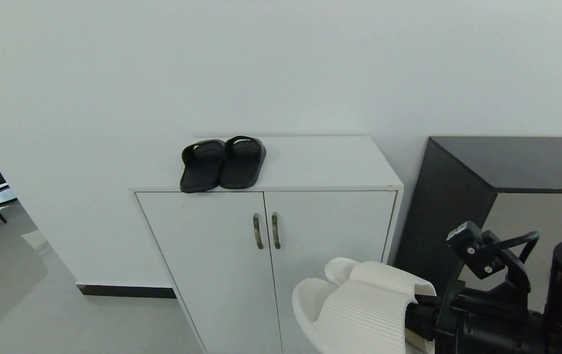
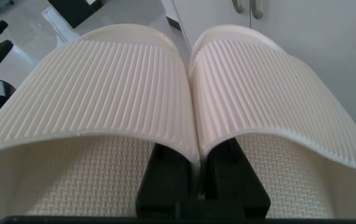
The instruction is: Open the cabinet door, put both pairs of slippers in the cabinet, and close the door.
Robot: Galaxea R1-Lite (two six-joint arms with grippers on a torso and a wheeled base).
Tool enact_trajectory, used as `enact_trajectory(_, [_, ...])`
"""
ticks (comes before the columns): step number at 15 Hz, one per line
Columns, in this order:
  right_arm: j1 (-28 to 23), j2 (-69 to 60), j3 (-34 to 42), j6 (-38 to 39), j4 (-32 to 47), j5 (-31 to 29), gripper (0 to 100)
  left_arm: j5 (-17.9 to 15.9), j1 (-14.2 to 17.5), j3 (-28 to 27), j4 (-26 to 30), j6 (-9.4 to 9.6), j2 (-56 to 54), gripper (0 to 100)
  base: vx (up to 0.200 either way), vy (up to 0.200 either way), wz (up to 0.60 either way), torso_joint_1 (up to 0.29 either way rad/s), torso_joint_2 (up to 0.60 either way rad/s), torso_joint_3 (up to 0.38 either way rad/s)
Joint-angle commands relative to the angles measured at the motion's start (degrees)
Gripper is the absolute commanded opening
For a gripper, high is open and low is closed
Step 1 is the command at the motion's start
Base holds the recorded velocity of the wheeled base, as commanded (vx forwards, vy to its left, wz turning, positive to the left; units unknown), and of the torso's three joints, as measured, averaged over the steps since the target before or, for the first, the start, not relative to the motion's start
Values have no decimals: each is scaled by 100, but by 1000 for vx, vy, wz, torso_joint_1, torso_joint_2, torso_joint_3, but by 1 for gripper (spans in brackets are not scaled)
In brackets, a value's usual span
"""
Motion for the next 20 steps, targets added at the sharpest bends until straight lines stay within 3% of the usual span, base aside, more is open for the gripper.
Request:
enact_trajectory(1, [5, 19, 8, 1, -1, -3, 0, -8, 1, 0, -1, 11, 7, 100, 0, 0, 0, -222, 525, 290])
enact_trajectory(4, [5, 19, 43, -8, -27, 6, 0, 1, 1, -26, -1, 29, 227, 100, 0, 0, 0, -212, 496, 284])
enact_trajectory(7, [5, 19, 61, -8, -45, 6, 0, 1, 1, -70, -45, 521, 781, 100, 0, 0, 0, -203, 484, 284])
enact_trajectory(9, [5, 28, 96, -34, -45, -3, 0, -17, -7, -1011, -256, 283, 1396, 100, 0, 0, 0, -193, 483, 290])
enact_trajectory(10, [5, 45, 78, -96, -54, 6, 0, -254, -69, -1362, -273, 389, 1967, 100, 0, 0, 0, -183, 500, 290])
enact_trajectory(11, [5, 54, 96, -122, -54, 6, 0, -737, -139, -1775, -431, 380, 2688, 100, 0, 0, 0, -178, 456, 290])
enact_trajectory(13, [5, 54, 131, -122, -54, -3, 0, -1669, -245, -2250, -1082, 266, 3822, 100, 0, 0, 0, -171, 456, 298])
enact_trajectory(14, [5, 45, 122, -131, -54, -3, 0, -2284, -350, -2505, -1706, 266, 4683, 100, 0, 0, 0, -159, 461, 295])
enact_trajectory(15, [5, 45, 131, -131, -54, 6, 0, -2425, -500, -2698, -2057, 266, 5237, 100, 0, 0, 0, -144, 442, 300])
enact_trajectory(16, [5, 54, 131, -131, -54, 6, 0, -2434, -860, -2936, -2409, 222, 5773, 100, 0, 0, 0, -154, 452, 315])
enact_trajectory(17, [5, 63, 122, -131, -54, 6, 0, -2434, -1211, -3120, -2681, 55, 6142, 100, 0, 0, 0, -134, 456, 315])
enact_trajectory(20, [5, 54, 131, -131, -54, 6, 0, -2451, -2292, -3779, -3103, -727, 6977, 100, 0, 0, 0, -100, 395, 290])
